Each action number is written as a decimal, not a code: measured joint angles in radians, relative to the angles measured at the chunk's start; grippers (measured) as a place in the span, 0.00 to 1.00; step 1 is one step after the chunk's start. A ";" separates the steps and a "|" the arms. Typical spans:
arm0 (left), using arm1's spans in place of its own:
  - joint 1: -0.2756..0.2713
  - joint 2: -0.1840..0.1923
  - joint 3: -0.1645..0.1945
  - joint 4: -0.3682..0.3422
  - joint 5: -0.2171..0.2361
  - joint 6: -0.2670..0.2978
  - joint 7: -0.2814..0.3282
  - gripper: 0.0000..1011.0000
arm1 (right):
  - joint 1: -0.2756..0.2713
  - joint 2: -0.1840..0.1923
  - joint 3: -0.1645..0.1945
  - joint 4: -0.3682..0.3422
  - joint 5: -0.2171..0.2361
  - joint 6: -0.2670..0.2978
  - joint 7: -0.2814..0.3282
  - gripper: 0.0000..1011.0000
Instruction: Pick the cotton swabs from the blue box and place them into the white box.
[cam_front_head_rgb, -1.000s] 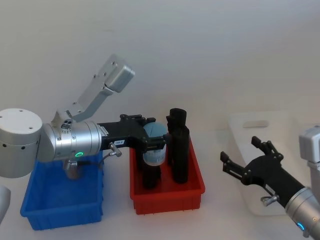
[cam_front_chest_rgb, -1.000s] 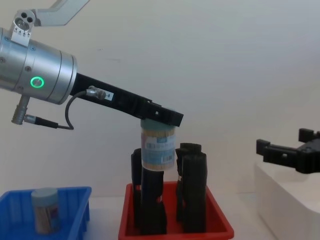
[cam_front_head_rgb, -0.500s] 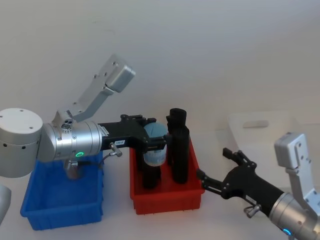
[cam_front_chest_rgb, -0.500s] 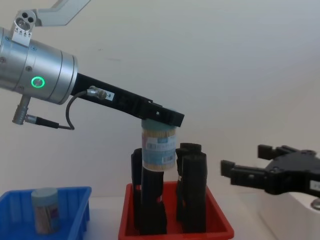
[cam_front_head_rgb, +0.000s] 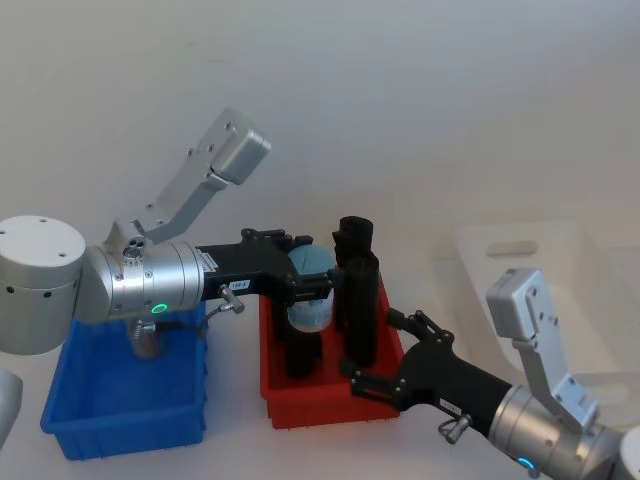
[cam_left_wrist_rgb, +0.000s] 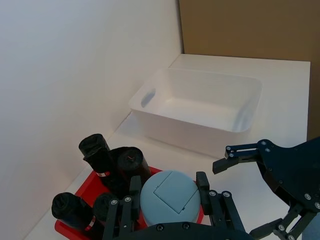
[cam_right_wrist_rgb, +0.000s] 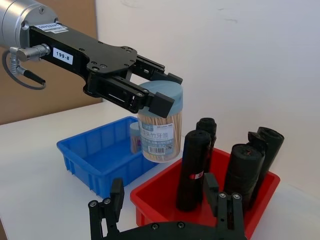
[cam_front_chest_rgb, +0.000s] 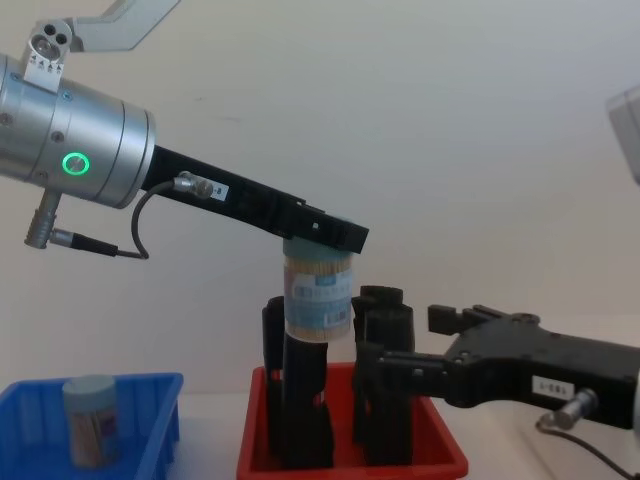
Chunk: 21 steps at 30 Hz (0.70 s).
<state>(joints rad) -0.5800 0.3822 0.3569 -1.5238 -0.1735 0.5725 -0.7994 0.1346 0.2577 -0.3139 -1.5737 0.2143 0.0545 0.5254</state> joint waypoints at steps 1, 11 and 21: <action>0.000 0.000 0.000 0.000 0.000 0.000 0.000 0.66 | 0.004 -0.003 -0.002 0.004 -0.002 -0.001 0.003 0.99; 0.000 0.000 0.000 0.000 0.000 0.000 0.000 0.66 | 0.060 -0.036 -0.013 0.065 -0.024 -0.015 0.026 0.99; 0.000 0.000 0.000 0.000 0.000 0.000 0.000 0.66 | 0.111 -0.056 -0.014 0.127 -0.028 -0.040 0.060 0.99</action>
<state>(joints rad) -0.5799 0.3822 0.3569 -1.5238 -0.1736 0.5723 -0.7995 0.2454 0.2013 -0.3277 -1.4471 0.1867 0.0147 0.5853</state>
